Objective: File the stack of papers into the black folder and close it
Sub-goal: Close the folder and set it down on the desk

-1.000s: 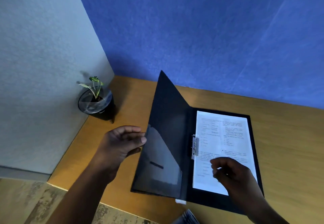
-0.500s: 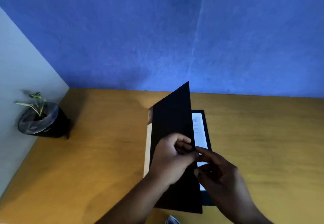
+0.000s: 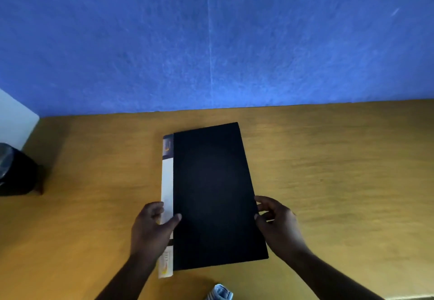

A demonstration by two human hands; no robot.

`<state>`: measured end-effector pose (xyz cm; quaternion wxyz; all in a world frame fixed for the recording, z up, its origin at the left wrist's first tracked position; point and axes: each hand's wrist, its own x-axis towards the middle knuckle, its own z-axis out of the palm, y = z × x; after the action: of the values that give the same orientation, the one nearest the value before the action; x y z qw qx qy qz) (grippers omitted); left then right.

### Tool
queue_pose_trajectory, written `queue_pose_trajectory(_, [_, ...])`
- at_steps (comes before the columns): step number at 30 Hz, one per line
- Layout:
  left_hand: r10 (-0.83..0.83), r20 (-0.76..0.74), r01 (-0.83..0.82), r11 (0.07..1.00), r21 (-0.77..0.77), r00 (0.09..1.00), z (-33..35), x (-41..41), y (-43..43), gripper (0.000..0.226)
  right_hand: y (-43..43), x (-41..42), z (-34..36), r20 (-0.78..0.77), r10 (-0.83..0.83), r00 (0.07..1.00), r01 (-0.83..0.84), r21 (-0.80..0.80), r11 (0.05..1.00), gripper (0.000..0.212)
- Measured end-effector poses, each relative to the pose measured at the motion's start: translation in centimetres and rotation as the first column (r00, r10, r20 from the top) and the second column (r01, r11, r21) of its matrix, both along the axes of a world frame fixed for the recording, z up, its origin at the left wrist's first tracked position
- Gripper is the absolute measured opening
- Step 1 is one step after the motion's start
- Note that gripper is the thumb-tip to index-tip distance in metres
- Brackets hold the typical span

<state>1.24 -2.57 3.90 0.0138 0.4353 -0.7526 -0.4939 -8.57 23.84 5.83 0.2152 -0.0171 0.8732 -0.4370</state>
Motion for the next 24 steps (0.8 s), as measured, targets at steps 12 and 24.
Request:
queue_pose_trajectory(12, [0.025,0.128,-0.027,0.999,0.018,0.991,-2.2,1.1,0.5,0.057,0.3,-0.1,-4.1,-0.089,0.272,0.958,-0.224,0.360,0.906,0.050])
queue_pose_trajectory(24, [0.103,-0.001,-0.097,0.939,0.330,0.995,0.0,-1.4,-0.4,0.032,0.7,0.4,-4.4,-0.104,0.313,0.944,-0.256,0.366,0.895,0.049])
